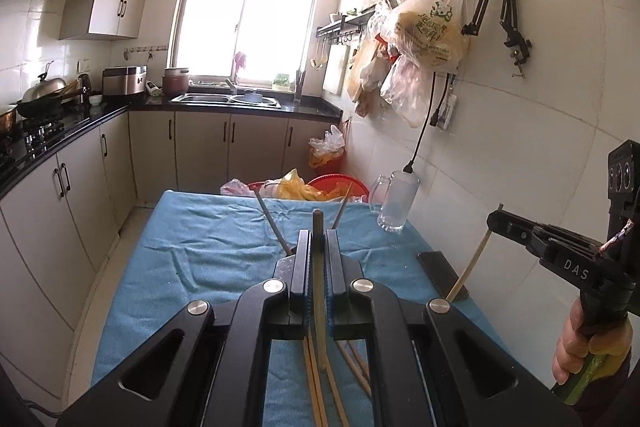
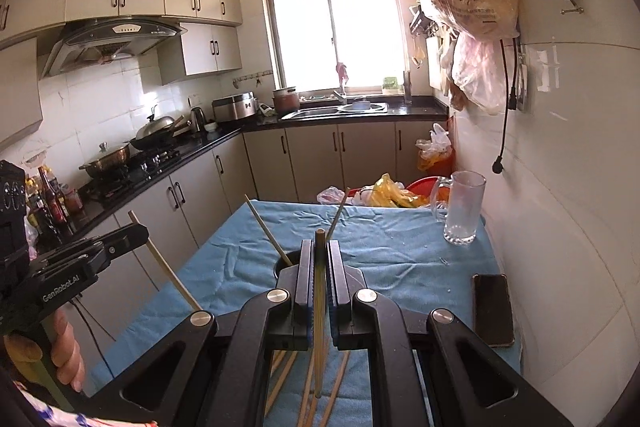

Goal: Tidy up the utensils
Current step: 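Lift both chopsticks upright and carry them above the black holder cup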

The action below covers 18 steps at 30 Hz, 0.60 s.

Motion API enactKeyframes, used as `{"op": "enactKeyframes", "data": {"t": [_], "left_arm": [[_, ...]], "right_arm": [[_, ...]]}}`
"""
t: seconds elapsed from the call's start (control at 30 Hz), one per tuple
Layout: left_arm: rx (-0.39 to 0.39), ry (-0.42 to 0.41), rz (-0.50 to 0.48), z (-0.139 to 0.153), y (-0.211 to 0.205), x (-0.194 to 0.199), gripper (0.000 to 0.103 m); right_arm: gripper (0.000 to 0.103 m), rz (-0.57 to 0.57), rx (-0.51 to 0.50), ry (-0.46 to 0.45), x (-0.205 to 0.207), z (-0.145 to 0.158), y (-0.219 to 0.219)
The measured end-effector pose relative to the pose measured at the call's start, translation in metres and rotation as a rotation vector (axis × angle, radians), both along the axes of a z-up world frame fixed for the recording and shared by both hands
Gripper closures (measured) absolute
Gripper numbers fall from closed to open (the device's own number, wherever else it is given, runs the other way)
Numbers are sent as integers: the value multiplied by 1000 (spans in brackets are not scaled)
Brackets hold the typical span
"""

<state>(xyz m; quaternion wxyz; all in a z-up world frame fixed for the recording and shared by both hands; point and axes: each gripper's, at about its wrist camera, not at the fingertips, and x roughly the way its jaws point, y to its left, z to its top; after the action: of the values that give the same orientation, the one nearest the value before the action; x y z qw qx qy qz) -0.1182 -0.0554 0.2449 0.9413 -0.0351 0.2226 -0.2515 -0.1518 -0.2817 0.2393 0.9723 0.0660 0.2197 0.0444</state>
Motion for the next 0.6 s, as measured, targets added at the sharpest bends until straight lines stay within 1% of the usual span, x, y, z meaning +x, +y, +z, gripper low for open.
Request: {"op": "enactKeyframes", "data": {"t": [0.13, 0.33, 0.47, 0.6], "left_arm": [[-9, -4, 7, 9, 2, 13, 98], [-36, -39, 25, 33, 1, 33, 98], [-53, -73, 51, 49, -8, 55, 98], [-58, -57, 70, 53, -22, 84, 98]], "right_arm": [[97, 14, 10, -19, 6, 12, -1], [97, 34, 34, -66, 19, 37, -4], [97, 36, 50, -107, 36, 53, -3], [97, 39, 68, -127, 63, 61, 1]]}}
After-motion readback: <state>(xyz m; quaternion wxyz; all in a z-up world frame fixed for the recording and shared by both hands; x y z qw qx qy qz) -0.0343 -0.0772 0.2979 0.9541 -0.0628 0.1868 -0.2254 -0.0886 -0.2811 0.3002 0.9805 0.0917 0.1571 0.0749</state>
